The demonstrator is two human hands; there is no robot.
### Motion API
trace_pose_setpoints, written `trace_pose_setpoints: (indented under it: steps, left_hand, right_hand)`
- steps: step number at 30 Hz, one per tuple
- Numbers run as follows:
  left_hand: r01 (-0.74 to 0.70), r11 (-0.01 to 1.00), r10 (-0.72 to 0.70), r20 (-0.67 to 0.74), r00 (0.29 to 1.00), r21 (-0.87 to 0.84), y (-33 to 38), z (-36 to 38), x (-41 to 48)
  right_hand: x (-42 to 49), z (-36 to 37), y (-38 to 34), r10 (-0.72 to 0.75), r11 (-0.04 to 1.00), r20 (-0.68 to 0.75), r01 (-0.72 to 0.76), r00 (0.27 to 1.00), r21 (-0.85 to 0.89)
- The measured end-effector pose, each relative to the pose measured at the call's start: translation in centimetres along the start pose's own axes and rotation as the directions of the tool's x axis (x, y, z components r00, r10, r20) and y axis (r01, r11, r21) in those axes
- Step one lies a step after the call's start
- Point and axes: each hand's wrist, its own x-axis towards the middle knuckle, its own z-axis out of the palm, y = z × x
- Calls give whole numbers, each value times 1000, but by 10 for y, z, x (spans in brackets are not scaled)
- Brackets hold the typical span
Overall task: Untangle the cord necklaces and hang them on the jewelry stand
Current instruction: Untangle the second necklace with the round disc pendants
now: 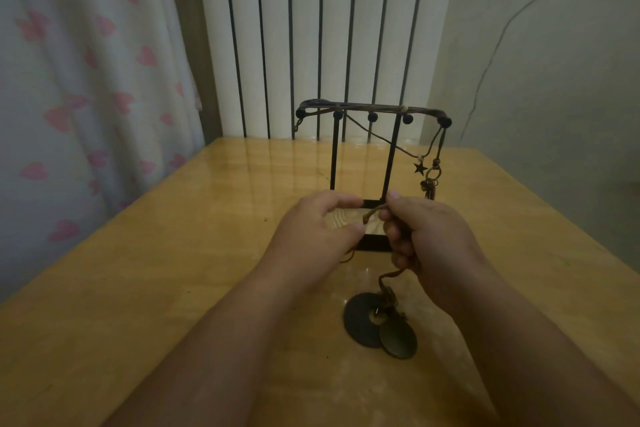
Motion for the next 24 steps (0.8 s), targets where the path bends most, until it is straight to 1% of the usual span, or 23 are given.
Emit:
trace_pose_setpoints:
  steps: [2,5,9,11,14,18,20,24]
  left_hand:
    - [22,999,-20,57,998,-41,-1,0,0]
    - [62,990,-55,60,997,-125,-3,-1,-1]
    - [70,962,-55,66,996,-264,-5,-4,1]
    - [83,959,-54,113,992,-271,-6,-5,1]
    - [87,968,-58,129,990,-237,-7,-4,1]
    - [64,976,-49,74,996,-210,-5,-2,-1]
    - [63,973,-54,45,998,-223,-5,-2,0]
    - [58,958,-78,-61,995,-282,-5,-4,2]
  right_hand:
    - [-1,0,-1,-8,1000,31,9,999,-9]
    - [-2,0,-2,-4,1000,40,3,999,29]
    - [-1,-1,-3,7,1000,28,-8,1000,27]
    - [-1,-1,-2,2,999,20,-3,1000,36]
    - [-1,-1,-2,-10,999,-3,10,1000,37]
    - [-1,-1,-1,-13,1000,-10,13,1000,28]
    - [0,-1,0,-11,1000,-13,11,1000,11]
    - [-2,3,3,-46,992,72,54,996,-113]
